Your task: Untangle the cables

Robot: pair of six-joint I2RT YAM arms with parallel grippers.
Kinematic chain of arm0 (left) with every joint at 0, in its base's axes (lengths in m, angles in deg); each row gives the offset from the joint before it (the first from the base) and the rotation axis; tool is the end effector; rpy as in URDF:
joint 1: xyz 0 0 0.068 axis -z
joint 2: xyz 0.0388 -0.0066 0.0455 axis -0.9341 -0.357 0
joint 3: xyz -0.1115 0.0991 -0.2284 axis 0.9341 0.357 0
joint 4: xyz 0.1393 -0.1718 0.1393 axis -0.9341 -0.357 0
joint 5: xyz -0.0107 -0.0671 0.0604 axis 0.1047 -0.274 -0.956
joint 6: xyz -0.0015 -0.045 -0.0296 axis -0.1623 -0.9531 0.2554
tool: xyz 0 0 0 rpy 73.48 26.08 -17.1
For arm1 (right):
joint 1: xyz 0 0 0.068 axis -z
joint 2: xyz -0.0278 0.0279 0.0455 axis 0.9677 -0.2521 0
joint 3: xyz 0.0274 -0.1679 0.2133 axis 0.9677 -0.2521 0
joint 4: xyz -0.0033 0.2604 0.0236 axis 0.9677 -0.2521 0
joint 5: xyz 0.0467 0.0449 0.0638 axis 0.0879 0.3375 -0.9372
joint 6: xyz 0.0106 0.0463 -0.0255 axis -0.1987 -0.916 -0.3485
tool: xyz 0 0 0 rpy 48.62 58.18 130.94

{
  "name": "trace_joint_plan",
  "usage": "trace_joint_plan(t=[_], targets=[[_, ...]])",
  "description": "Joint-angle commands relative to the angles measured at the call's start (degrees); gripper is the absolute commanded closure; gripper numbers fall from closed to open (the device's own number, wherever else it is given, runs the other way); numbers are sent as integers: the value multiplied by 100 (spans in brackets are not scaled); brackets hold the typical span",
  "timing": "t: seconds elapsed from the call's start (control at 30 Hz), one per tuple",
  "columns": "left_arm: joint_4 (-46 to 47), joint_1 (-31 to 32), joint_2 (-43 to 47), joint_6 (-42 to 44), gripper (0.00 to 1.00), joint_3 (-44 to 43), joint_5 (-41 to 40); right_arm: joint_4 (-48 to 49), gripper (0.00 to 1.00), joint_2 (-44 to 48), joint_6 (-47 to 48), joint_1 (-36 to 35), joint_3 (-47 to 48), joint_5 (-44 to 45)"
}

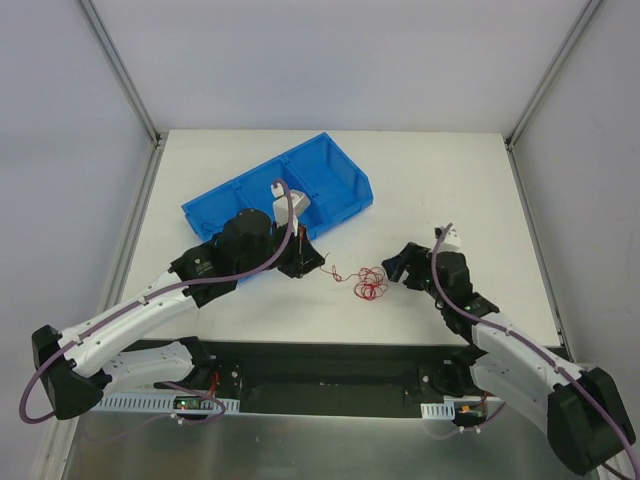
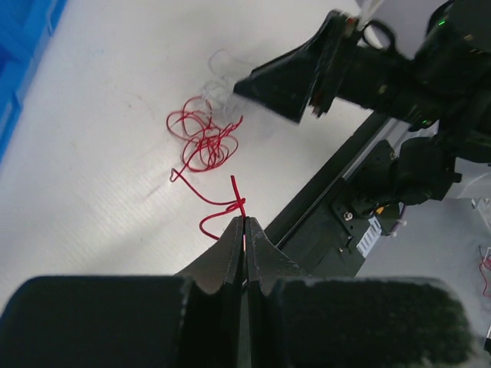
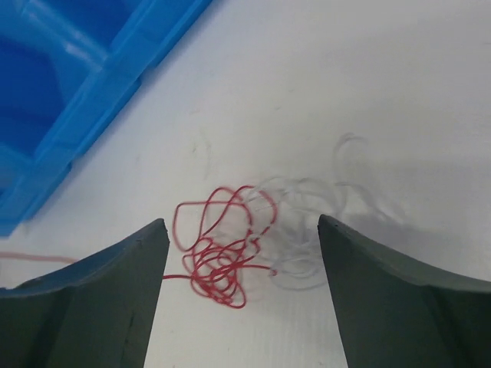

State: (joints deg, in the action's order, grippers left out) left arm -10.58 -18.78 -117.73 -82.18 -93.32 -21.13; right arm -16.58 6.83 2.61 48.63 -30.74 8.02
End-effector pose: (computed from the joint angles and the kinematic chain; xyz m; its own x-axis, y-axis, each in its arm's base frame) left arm 0.1444 -0.1821 0.3433 -0.5702 -0.0359 -0.8207 0.6596 0.5756 -0.4834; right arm 0.1642 0.0789 0.1891 -0.4247 0.2243 -0.8771 -0.2133 0.9168 0.3378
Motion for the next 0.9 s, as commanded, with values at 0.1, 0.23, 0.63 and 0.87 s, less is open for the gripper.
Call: trace_joint_plan(t=[0.1, 0.23, 0.63, 0.87], targets=[[-233, 50, 79, 759, 100, -1131, -534, 1246, 17, -708, 1034, -627, 492, -1873], [-682, 41, -132, 1049, 100, -1913, -790, 1475, 14, -277, 1166, -927, 194, -1373], [-700, 41, -537, 1770, 100, -4004, -606, 1086, 10, -1313, 508, -1155, 792, -781], [-648, 41, -1002, 1639, 100, -5244, 114, 1424, 19, -2279, 60, -1525, 1185, 648]])
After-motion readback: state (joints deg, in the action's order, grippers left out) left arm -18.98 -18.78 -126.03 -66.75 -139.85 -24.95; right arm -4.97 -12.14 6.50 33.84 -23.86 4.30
